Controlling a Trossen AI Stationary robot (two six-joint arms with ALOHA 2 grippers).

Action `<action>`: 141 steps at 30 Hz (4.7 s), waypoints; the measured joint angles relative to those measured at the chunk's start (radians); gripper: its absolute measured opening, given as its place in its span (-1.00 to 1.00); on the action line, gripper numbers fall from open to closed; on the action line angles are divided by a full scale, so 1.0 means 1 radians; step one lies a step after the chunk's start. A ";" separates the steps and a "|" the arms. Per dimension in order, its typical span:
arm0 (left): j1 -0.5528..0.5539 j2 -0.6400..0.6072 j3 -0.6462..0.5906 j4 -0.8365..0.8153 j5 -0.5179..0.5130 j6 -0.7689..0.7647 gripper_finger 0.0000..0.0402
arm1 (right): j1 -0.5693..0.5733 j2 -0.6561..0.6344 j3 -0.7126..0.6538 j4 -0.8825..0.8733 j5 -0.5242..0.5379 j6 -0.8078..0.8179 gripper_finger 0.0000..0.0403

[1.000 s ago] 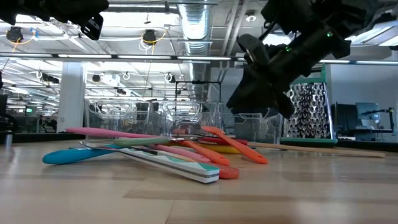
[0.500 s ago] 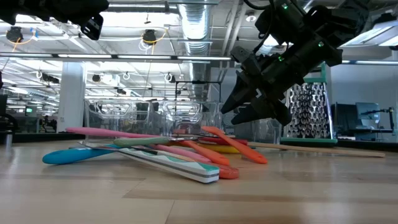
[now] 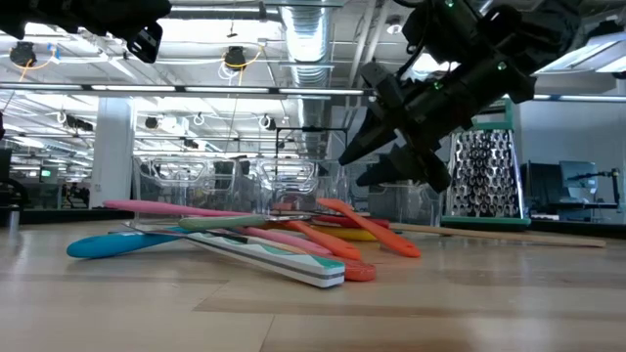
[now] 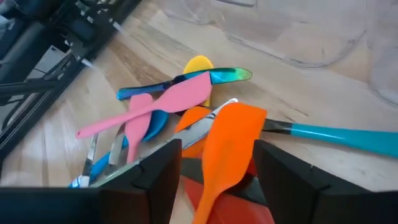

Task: Pick & Place Kitchen Items
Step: Put the right orange spatula into the left transparent bin

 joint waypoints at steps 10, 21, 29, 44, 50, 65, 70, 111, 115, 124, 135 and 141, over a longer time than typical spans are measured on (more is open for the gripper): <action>0.000 0.000 0.000 -0.002 0.000 0.000 -0.99 | 0.091 0.000 0.109 -0.007 0.062 -0.118 -0.23; 0.000 0.000 0.000 -0.005 0.000 0.000 -0.99 | 0.133 0.021 0.279 -0.425 0.246 -0.106 -0.41; 0.000 0.001 -0.001 -0.006 0.000 0.000 -0.99 | 0.119 0.190 0.315 -0.436 0.207 -0.074 -0.41; 0.000 0.001 -0.001 -0.007 0.000 0.000 -0.99 | 0.057 0.141 0.390 -0.663 0.087 -0.106 -0.41; 0.000 0.001 -0.001 -0.007 0.000 0.000 -0.99 | 0.019 0.142 0.389 -0.670 -0.056 -0.234 -0.41; 0.000 0.001 -0.001 -0.008 0.000 -0.007 -0.99 | -0.035 0.047 0.389 -0.944 -0.138 -0.362 -0.42; 0.000 0.001 -0.001 -0.007 0.000 -0.007 -0.99 | -0.039 -0.033 0.389 -0.987 -0.131 -0.408 -0.46; 0.000 0.001 0.000 -0.007 0.000 -0.007 -0.99 | -0.077 0.012 0.052 -0.112 -0.234 -0.119 0.11; 0.000 0.001 0.000 -0.007 0.000 -0.007 -0.99 | -0.090 0.012 0.051 -0.112 -0.233 -0.120 0.20; 0.000 0.001 0.000 -0.008 0.000 -0.007 -0.99 | -0.112 0.012 0.051 -0.114 -0.229 -0.125 0.13; 0.000 0.001 0.000 -0.007 0.000 -0.007 -0.99 | -0.096 0.012 0.051 -0.114 -0.156 -0.133 0.05; 0.000 0.001 0.000 -0.007 0.000 -0.007 -0.99 | -0.089 0.012 0.051 -0.114 -0.106 -0.134 0.04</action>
